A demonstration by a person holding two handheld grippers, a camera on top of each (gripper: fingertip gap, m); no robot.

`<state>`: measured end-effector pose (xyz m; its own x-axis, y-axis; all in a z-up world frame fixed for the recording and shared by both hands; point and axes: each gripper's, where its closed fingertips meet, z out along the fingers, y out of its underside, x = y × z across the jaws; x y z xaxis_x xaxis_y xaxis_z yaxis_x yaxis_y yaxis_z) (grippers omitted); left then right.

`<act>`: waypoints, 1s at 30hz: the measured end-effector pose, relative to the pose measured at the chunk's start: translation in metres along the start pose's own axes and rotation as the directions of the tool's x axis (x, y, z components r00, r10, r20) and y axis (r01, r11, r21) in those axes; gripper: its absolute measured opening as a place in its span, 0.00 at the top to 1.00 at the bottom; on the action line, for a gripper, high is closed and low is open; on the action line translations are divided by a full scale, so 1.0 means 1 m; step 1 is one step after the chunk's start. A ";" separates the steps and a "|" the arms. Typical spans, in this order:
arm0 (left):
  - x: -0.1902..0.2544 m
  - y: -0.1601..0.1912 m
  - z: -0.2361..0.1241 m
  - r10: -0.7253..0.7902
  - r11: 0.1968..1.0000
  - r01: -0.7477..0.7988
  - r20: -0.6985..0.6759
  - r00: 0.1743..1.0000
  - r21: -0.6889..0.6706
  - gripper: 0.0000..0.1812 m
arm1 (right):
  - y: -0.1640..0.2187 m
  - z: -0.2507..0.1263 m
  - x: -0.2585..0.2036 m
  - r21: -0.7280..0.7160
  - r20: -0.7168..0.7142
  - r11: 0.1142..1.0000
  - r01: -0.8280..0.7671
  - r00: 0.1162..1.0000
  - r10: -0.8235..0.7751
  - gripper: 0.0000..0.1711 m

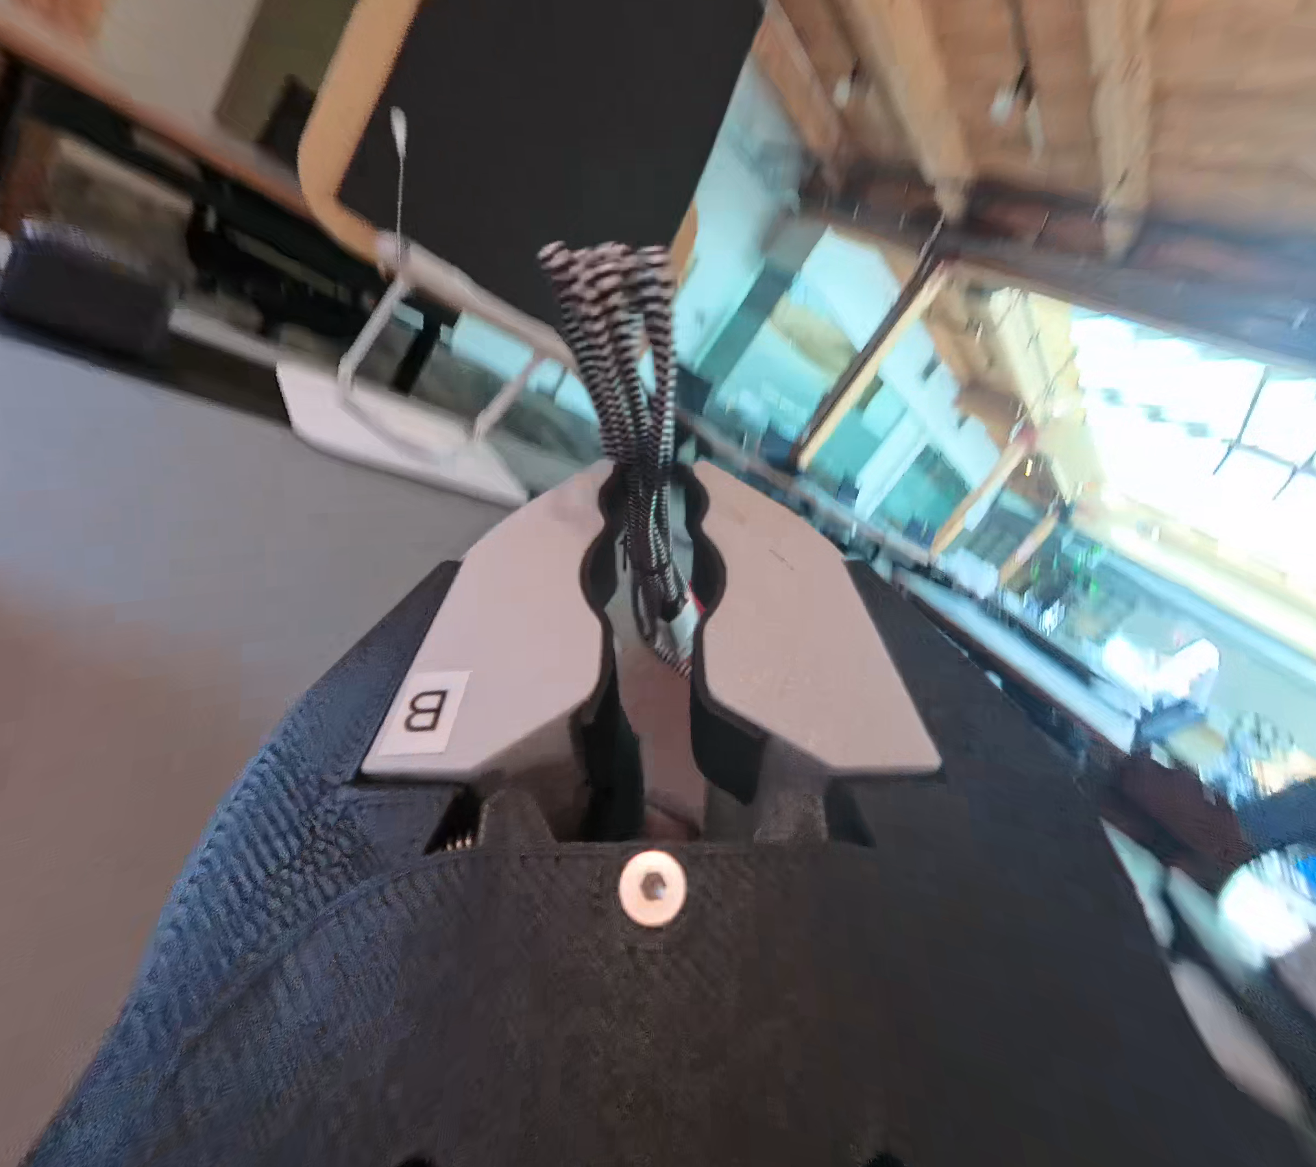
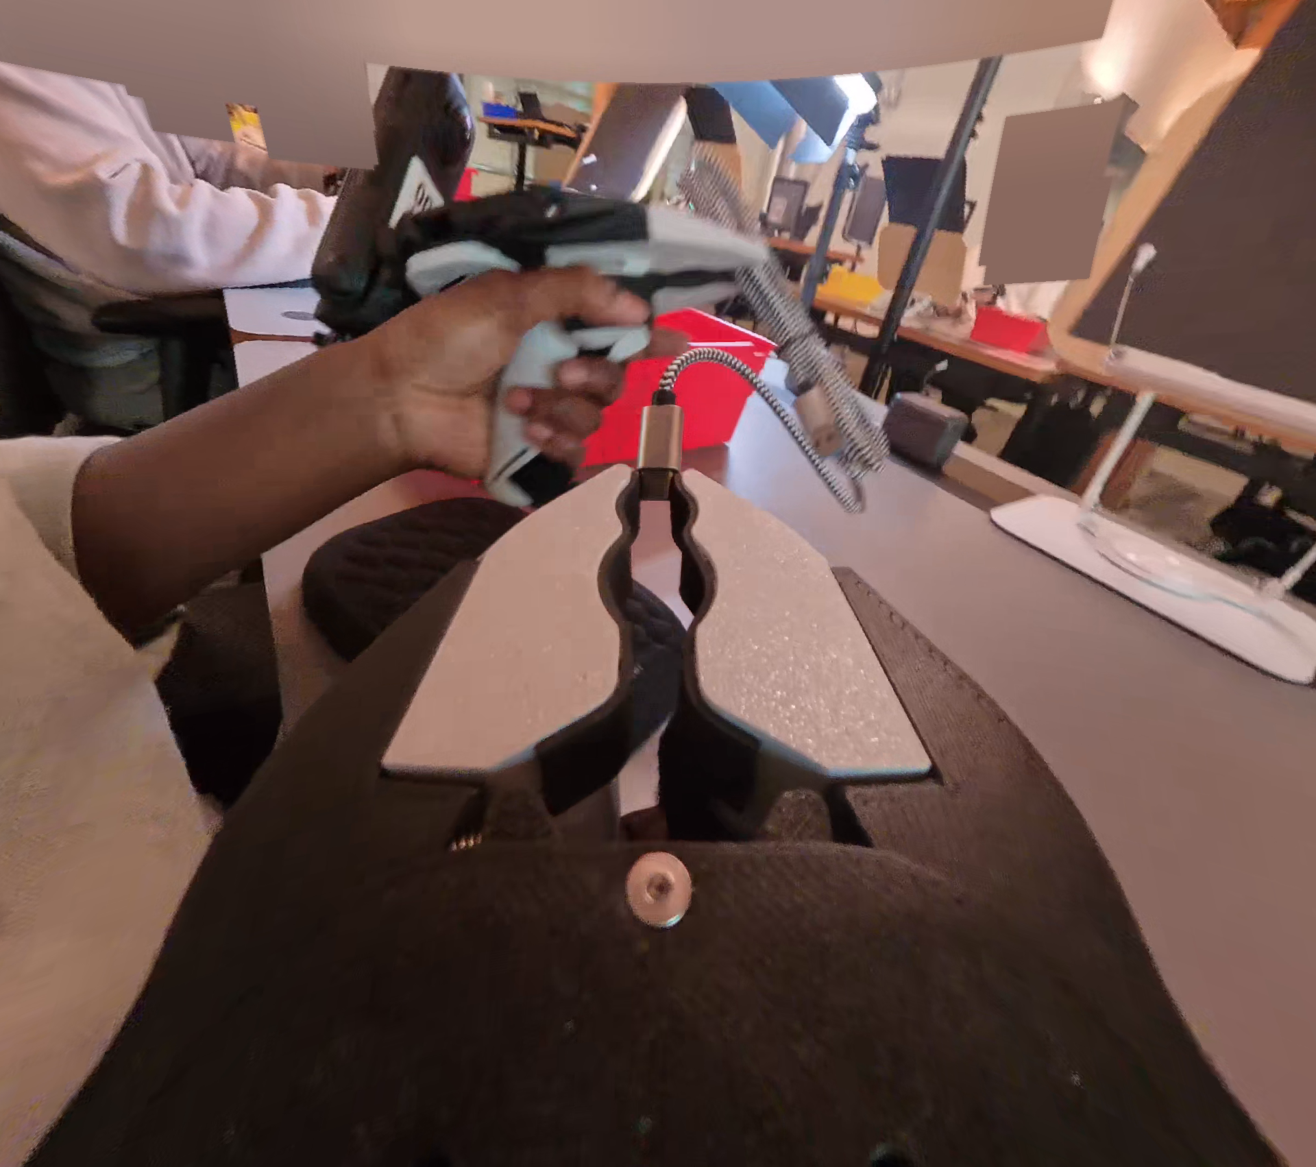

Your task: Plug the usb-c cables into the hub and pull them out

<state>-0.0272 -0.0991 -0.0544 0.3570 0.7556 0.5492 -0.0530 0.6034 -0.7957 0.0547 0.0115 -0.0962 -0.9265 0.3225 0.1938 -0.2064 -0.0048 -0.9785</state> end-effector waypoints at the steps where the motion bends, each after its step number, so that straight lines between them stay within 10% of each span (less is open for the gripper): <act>1: -0.006 0.017 -0.003 0.017 0.996 -0.016 0.003 1.000 -0.093 0.87 | 0.000 -0.004 0.005 -0.029 0.000 0.999 -0.016 1.000 0.016 0.96; 6: -0.022 0.077 -0.034 0.190 0.849 -0.196 -0.063 0.980 -0.490 0.67 | 0.017 -0.020 0.027 -0.182 0.009 0.982 -0.042 0.999 0.044 0.96; 12: 0.000 0.069 -0.070 0.570 0.531 -0.687 -0.391 0.723 -0.496 0.67 | 0.039 -0.037 0.029 -0.315 0.093 0.941 -0.124 0.983 0.161 0.96; 19: 0.096 0.109 -0.087 0.394 0.499 -0.859 -0.854 0.340 -0.112 0.74 | 0.053 -0.051 0.004 -0.425 0.295 0.904 -0.039 0.939 0.179 0.96; 30: 0.114 0.156 -0.066 0.166 0.573 -0.805 -0.939 0.301 -0.157 0.86 | 0.045 -0.057 -0.006 -0.403 0.425 0.913 0.058 0.895 0.131 0.96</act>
<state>0.0668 0.0644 -0.1330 0.9743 0.0886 -0.2069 -0.1716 -0.3023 -0.9376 0.0694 0.0635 -0.1460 -0.9905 -0.1146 0.0755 -0.1152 0.3961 -0.9109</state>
